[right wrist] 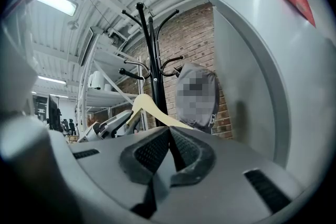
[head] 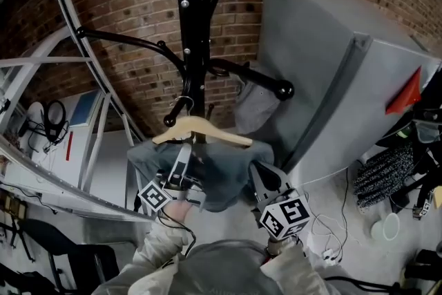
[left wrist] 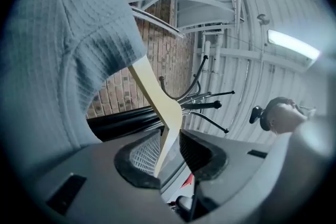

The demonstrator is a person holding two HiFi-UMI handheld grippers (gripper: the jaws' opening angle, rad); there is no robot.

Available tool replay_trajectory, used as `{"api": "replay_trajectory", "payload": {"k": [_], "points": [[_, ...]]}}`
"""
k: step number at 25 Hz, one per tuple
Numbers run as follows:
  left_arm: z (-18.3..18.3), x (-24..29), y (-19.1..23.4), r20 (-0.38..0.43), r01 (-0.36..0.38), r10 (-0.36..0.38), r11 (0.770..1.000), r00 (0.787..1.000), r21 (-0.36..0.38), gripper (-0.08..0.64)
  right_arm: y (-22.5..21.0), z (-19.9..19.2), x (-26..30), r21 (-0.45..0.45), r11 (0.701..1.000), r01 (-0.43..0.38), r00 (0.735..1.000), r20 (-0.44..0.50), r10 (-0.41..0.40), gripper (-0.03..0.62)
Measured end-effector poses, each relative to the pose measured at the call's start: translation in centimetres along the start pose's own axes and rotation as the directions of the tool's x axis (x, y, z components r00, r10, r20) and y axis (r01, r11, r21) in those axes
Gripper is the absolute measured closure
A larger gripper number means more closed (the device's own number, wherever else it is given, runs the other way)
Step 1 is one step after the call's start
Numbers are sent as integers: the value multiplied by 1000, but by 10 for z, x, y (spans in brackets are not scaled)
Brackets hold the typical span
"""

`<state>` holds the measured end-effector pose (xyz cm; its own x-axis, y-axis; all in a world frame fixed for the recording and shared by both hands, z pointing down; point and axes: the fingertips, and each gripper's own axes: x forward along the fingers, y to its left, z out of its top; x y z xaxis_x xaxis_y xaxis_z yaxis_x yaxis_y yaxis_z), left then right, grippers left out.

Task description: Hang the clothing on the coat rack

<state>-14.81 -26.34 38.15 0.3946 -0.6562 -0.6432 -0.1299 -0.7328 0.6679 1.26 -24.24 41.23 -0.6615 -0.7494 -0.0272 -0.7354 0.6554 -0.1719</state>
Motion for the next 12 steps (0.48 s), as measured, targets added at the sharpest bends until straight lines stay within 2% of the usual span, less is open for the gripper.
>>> {"api": "replay_trajectory", "payload": {"k": [2, 4, 6, 7, 12], "points": [[-4, -8, 2, -23, -31, 32, 999, 999, 36, 448, 3, -2, -1, 2, 1000, -9, 1000, -5, 9, 568], [-9, -16, 3, -61, -66, 74, 990, 995, 126, 460, 7, -4, -2, 4, 1000, -20, 1000, -12, 20, 568], [-12, -21, 2, -101, -98, 127, 963, 987, 251, 486, 11, -6, -3, 6, 1000, -29, 999, -18, 29, 568], [-14, -24, 2, -112, -116, 153, 952, 982, 283, 495, 13, -7, -3, 8, 999, -32, 999, -20, 33, 569], [-21, -42, -1, -128, -165, 218, 928, 968, 333, 514, 21, -15, -5, 16, 999, -48, 998, -35, 48, 568]]}}
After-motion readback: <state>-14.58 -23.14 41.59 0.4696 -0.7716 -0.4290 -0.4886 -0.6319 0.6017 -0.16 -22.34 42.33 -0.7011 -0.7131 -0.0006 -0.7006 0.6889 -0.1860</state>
